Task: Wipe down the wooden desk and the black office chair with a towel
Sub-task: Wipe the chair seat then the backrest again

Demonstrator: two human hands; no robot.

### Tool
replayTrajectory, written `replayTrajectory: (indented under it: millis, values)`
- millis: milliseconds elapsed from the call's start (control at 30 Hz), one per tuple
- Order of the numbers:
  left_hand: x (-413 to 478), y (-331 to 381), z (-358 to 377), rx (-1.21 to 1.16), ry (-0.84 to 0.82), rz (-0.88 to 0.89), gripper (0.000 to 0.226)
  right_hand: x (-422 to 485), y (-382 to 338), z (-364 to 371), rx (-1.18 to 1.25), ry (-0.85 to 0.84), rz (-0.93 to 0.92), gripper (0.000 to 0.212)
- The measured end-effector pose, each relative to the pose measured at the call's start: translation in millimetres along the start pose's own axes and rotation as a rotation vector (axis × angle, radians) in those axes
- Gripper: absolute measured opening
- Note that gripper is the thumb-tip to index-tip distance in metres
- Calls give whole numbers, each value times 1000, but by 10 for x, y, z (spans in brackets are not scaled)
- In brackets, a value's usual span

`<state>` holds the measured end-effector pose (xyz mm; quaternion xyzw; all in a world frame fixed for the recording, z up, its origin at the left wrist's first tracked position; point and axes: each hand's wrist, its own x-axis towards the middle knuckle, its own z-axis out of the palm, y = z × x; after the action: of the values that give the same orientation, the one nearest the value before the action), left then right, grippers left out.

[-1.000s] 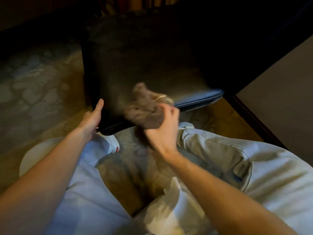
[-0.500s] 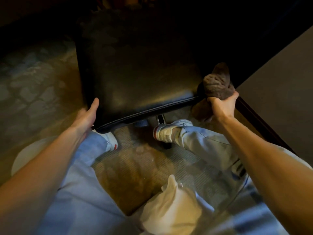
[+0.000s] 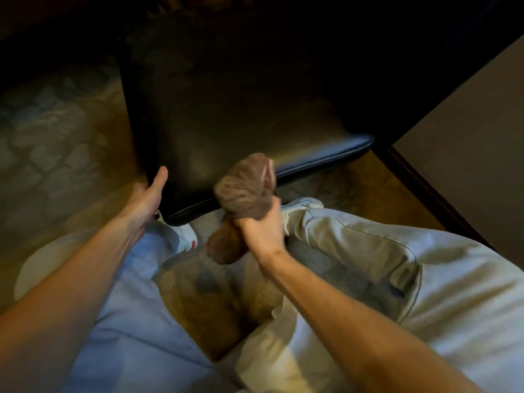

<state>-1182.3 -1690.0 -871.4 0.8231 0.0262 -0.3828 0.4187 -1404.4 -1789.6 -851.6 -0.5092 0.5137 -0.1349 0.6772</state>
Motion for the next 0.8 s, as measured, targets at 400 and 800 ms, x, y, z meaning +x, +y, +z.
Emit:
replayTrajectory:
  millis: [400, 800]
  values:
    - [-111, 3, 74, -28, -101, -49, 117, 12, -245, 242, 2, 442, -84, 103]
    - [-135, 41, 49, 87, -118, -8, 91, -389, 235, 868, 121, 198, 236, 72]
